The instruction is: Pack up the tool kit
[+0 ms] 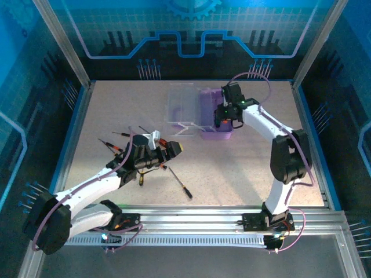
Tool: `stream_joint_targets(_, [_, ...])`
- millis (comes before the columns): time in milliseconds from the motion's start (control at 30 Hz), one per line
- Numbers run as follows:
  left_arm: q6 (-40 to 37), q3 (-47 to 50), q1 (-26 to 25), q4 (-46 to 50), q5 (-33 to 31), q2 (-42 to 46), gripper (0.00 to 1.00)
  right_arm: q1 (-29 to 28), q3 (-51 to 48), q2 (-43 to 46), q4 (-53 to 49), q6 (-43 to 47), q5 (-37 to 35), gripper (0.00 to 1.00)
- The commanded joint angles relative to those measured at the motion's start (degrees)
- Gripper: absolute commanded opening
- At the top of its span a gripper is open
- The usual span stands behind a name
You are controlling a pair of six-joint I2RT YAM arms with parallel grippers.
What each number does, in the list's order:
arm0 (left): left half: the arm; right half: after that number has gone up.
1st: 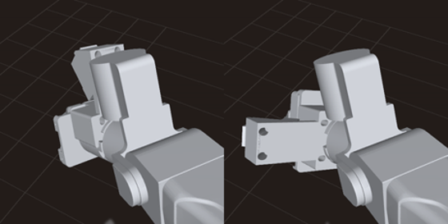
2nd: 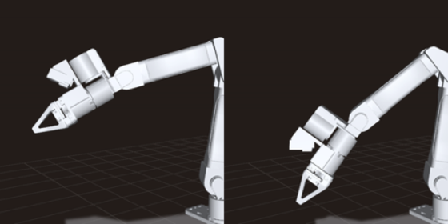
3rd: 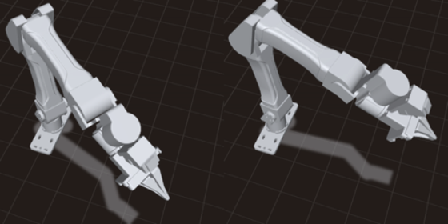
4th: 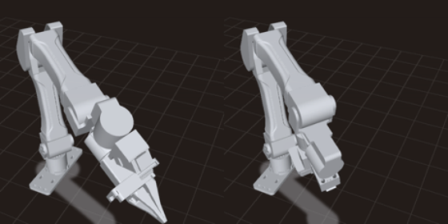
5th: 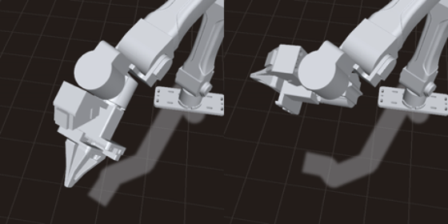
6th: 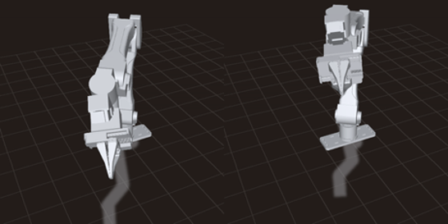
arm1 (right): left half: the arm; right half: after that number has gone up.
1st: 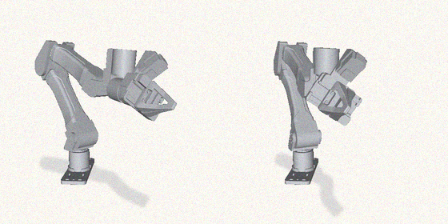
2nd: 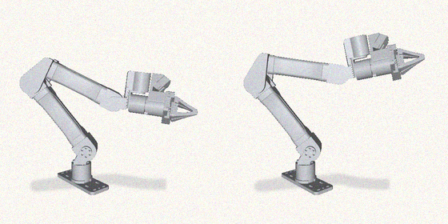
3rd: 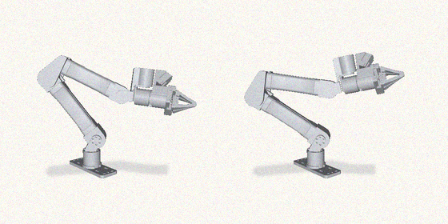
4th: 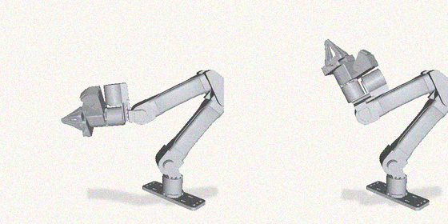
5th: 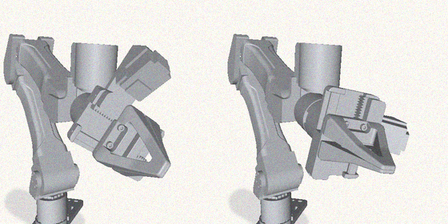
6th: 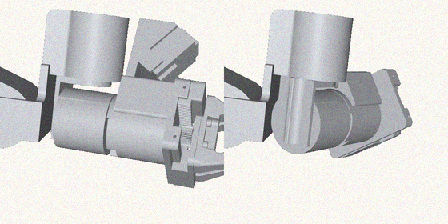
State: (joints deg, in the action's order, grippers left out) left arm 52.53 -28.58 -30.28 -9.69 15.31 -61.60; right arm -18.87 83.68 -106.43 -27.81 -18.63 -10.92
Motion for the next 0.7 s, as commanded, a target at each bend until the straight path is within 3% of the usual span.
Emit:
stream_joint_targets(0, [-0.26, -1.88, -0.37, 0.53, -2.73, 2.19, 0.99, 0.86, 4.3, -4.09, -0.49, -0.12, -2.22, 0.26])
stream_joint_targets(300, [0.03, 1.41, -0.39, 2.93, -6.51, 8.13, 0.99, 1.17, 6.1, -9.8, 0.64, -1.23, -2.87, 0.25])
stream_joint_targets(667, [-0.58, 0.37, -0.39, 5.27, -6.85, 8.43, 0.99, 2.18, 7.18, -13.69, 0.53, -3.42, -1.33, 0.27])
